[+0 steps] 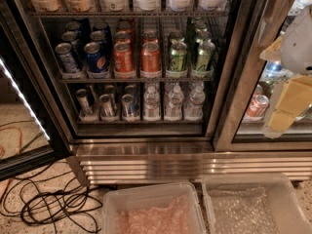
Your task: Pick pepsi can from middle shelf of fridge
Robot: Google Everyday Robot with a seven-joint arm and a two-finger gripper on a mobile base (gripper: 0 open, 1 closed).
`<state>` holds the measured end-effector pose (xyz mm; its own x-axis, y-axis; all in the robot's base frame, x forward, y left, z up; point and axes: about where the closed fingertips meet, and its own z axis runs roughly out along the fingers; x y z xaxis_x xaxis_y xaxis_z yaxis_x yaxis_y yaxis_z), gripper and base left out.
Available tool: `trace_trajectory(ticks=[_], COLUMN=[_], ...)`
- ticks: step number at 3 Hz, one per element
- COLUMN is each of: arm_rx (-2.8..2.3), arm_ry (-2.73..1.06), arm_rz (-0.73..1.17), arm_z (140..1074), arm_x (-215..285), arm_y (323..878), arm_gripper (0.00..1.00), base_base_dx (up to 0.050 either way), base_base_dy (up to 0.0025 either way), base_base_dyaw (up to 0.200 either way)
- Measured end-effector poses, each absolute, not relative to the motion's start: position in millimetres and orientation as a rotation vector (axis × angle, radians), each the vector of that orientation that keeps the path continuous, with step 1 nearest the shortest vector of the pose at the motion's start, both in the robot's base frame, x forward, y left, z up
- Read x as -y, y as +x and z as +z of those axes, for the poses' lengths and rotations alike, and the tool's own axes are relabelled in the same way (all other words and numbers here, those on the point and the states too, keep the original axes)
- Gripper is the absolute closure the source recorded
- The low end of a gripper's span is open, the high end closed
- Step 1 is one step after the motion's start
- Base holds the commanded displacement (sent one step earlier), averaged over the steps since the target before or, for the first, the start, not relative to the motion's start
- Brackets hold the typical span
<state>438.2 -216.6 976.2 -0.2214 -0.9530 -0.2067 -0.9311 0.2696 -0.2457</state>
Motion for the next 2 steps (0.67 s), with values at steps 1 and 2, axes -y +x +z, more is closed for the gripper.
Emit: trace_trajectory(ticks=[1, 2], arm_rx=[-2.172, -2.075], arm_ry=[-1.733, -1.686], arm_rz=[-0.193, -0.268], arm_z=[975, 974], arm_x=[219, 191], arm_y=[426, 385], arm_gripper=[0.00, 0.00], base_base_dx=[0.000, 0.000], base_base_dy=[0.00000, 0.00000], base_base_dyaw=[0.000, 0.000])
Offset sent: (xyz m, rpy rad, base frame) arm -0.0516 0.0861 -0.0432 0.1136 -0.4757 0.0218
